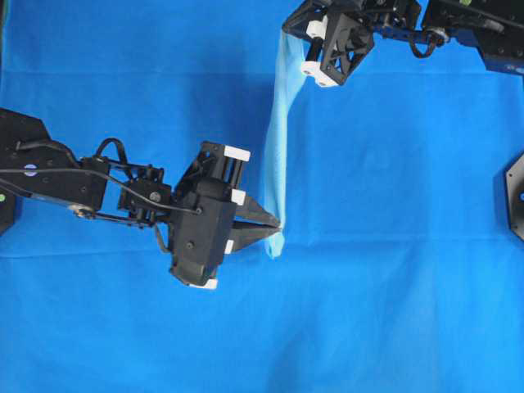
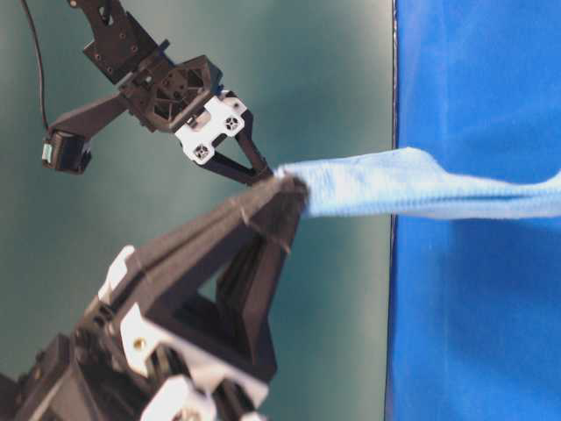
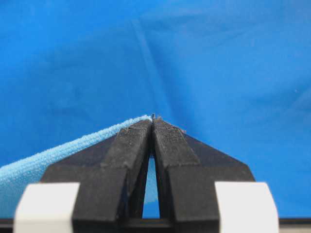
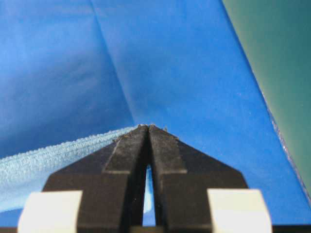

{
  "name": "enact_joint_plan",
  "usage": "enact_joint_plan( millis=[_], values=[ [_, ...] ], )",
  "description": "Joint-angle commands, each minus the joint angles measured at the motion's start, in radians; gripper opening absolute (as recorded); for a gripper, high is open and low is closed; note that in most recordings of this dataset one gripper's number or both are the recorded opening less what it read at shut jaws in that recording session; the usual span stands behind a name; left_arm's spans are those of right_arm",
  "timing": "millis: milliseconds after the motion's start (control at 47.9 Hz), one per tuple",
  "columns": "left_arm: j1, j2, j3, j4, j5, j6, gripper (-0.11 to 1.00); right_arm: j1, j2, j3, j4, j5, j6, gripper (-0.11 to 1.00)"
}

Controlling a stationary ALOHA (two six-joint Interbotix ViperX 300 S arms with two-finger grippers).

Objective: Fold the light blue towel.

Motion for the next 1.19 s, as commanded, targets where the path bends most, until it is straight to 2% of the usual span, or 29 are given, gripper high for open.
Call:
enact_joint_plan(
  millis=[0,188,417,605,814,960,1169],
  values=[
    [-0.038,0.015,-0.055,-0.003,-0.048,0.012,0.01,-0.034,-0.037,0.005,-0.008,-0.011,0.000,0.01],
    [-0.035,0.137,-0.181,-0.002,-0.074,0.057,0.01,-0.054,-0.118,0.104,-0.008,-0.012,0.000,0.01],
    [-0.014,0.291,-0.342,-0.002,-0.072,0.063,0.01,-0.060,-0.239,0.235,-0.008,-0.011,0.002,0.01],
    [-0.006,0.362,-0.397,-0.003,-0.071,0.061,0.01,-0.061,-0.270,0.272,-0.008,-0.012,0.000,0.01],
    [-0.003,0.334,-0.324,-0.002,-0.066,0.015,0.01,-0.061,-0.181,0.242,-0.008,-0.083,0.000,0.01],
    [-0.003,0.290,-0.219,-0.002,-0.066,-0.049,0.01,-0.054,-0.069,0.189,-0.008,-0.150,0.002,0.01],
    [-0.003,0.218,-0.046,-0.002,-0.080,-0.138,0.01,-0.035,0.060,0.084,-0.008,-0.175,0.000,0.01]
  ],
)
